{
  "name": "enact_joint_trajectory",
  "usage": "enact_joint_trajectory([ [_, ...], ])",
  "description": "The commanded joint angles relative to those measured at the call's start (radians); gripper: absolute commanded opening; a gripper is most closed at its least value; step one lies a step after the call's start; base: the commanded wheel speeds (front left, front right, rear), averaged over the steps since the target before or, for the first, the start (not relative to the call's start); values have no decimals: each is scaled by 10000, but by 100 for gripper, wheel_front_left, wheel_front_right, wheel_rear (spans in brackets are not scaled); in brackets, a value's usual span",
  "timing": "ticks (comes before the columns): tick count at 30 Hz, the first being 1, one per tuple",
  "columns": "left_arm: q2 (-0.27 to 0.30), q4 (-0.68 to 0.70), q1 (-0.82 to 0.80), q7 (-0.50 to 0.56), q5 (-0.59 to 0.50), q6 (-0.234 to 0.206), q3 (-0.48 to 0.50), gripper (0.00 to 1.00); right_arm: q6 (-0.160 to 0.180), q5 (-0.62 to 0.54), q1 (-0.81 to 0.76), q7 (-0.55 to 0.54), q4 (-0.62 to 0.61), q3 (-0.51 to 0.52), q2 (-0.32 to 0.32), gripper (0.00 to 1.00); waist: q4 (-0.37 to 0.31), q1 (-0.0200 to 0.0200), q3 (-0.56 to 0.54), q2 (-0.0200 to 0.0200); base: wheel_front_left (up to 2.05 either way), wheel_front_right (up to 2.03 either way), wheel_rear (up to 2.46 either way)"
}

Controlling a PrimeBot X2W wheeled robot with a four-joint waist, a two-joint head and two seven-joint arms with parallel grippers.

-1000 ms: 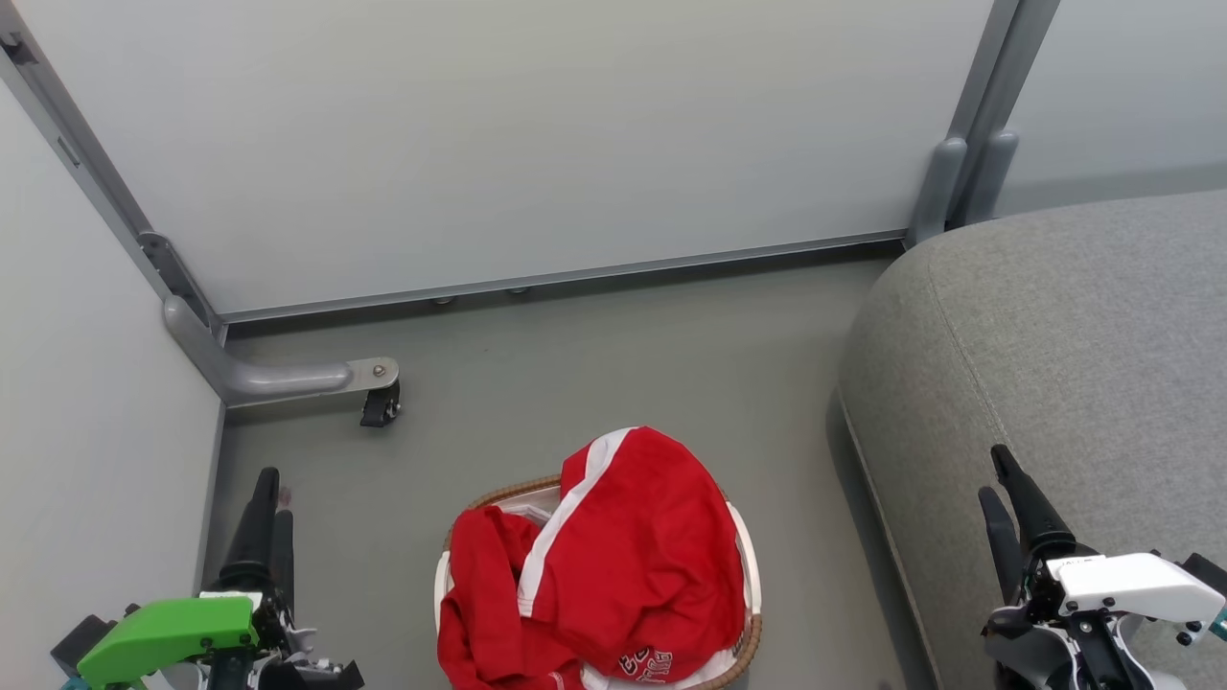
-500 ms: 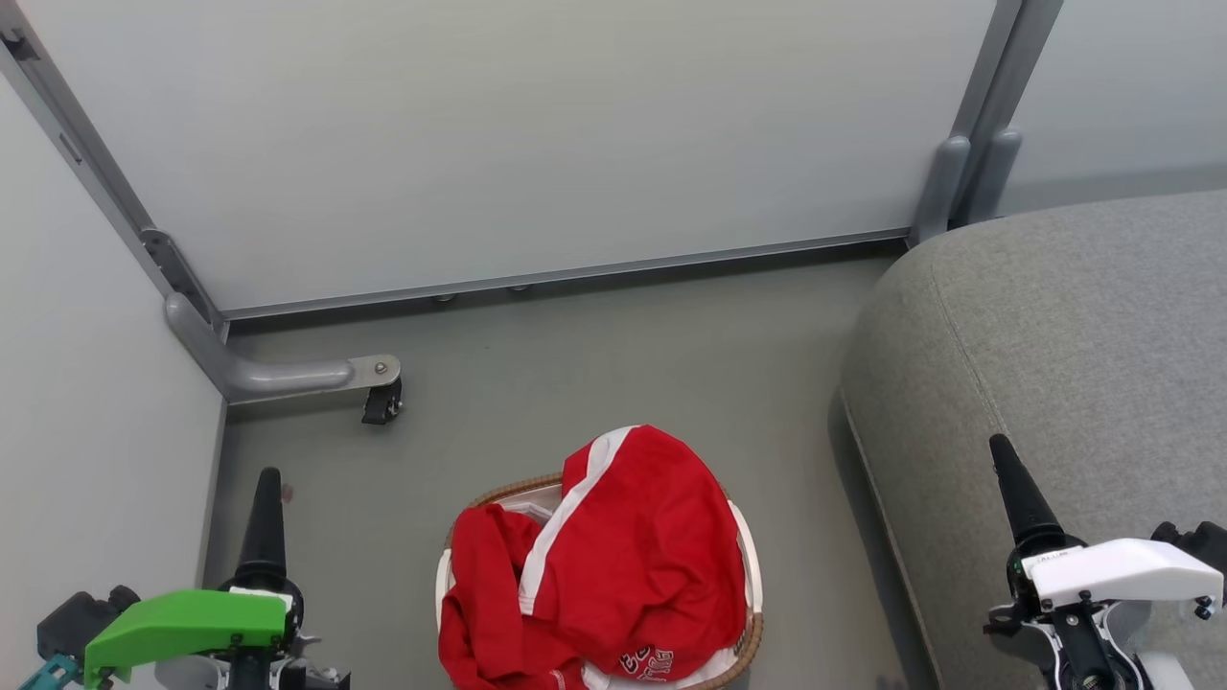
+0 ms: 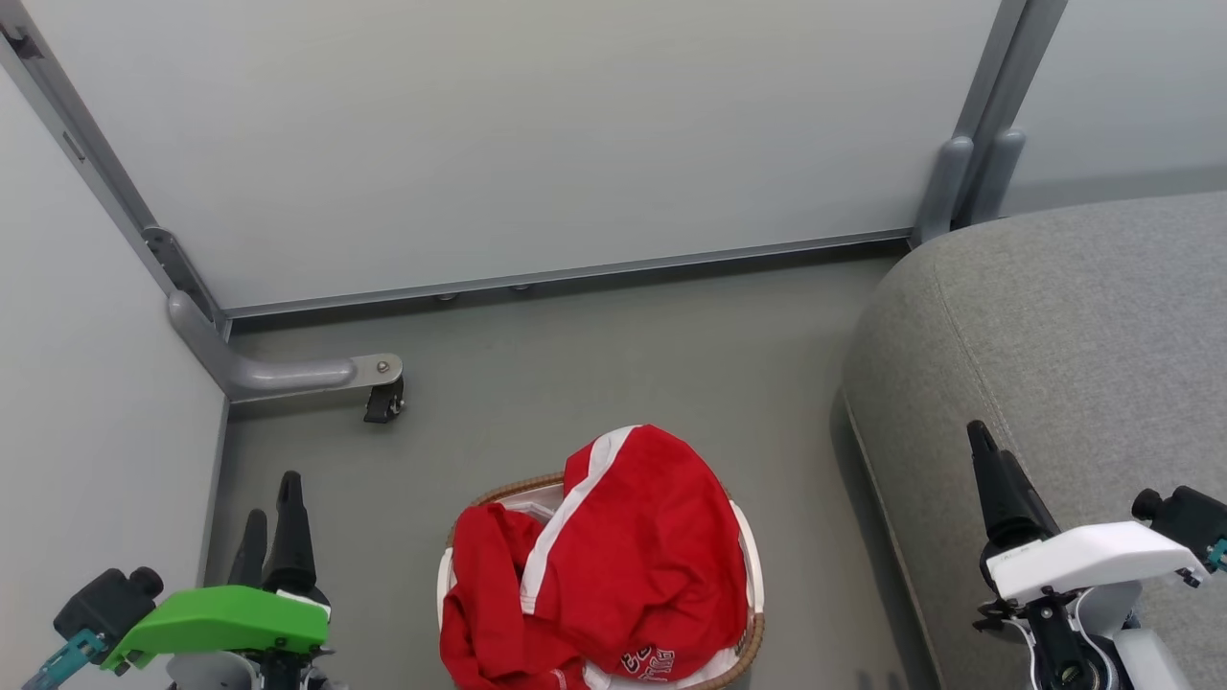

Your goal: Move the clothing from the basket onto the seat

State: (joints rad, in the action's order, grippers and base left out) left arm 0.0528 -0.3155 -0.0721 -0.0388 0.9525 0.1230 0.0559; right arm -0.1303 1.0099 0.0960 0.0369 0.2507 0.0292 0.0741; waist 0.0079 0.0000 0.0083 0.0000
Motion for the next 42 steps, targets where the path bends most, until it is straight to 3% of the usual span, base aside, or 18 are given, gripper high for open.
enact_joint_trajectory([
  [1,129,87,-218,-118,-458,-52,-68,100,-4,-393,322,135,-148,-55,105,100,2,0,-1,0,0,0,0],
  [26,253,-472,-649,-902,-3894,-462,-1012,100,-4,-4083,719,919,124,-421,22,100,67,0,47,0,0,0,0],
  [42,209,-683,-94,-1321,-5289,-653,-1142,100,-4,-5863,485,1342,584,-433,-44,100,35,0,34,0,0,0,0],
])
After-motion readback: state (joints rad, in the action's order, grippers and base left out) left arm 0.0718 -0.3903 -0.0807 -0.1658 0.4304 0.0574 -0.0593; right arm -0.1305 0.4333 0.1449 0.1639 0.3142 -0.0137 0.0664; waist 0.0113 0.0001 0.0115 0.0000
